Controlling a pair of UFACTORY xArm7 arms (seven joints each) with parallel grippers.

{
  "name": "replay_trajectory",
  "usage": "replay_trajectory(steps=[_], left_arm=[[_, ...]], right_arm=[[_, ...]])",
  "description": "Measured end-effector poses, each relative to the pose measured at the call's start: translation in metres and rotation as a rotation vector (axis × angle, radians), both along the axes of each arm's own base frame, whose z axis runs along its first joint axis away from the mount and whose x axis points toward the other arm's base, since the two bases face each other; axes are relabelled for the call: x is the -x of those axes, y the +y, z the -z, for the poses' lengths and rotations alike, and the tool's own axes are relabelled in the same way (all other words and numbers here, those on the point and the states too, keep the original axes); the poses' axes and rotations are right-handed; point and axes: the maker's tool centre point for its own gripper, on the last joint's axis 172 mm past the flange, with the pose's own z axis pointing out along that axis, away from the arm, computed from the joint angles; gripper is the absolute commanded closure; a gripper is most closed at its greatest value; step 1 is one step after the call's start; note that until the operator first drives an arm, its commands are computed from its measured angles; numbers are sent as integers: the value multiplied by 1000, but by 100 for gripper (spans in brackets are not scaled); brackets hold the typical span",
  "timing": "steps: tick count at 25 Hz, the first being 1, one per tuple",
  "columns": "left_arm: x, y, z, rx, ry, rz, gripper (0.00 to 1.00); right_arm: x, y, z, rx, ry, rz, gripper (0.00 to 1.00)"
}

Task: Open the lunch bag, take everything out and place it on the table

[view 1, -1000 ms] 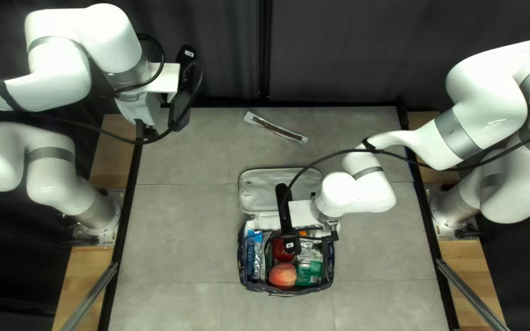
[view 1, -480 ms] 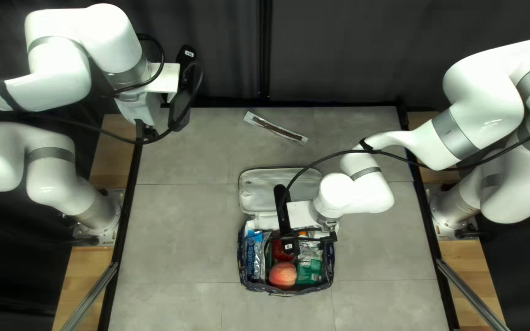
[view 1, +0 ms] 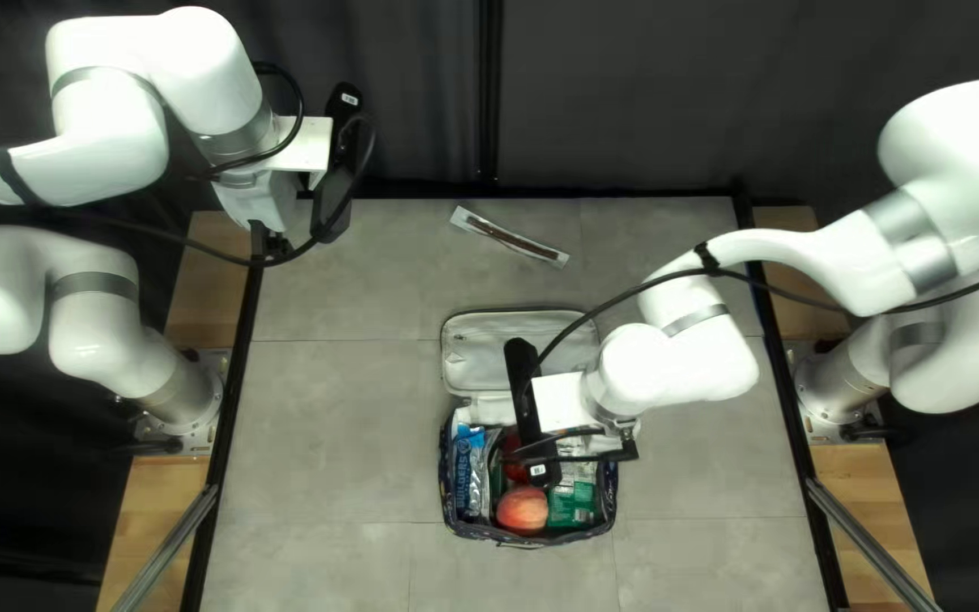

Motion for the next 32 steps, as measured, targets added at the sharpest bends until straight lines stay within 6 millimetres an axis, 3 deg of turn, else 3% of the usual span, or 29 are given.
replay_trajectory(steps=[15,32], left_arm=[[0,0,0,0,0,0,0],[0,0,0,0,0,0,0]], right_arm=[[2,-4,52,-71,-6,-7,0],[-4,-9,80,-119,-31,-19,0]])
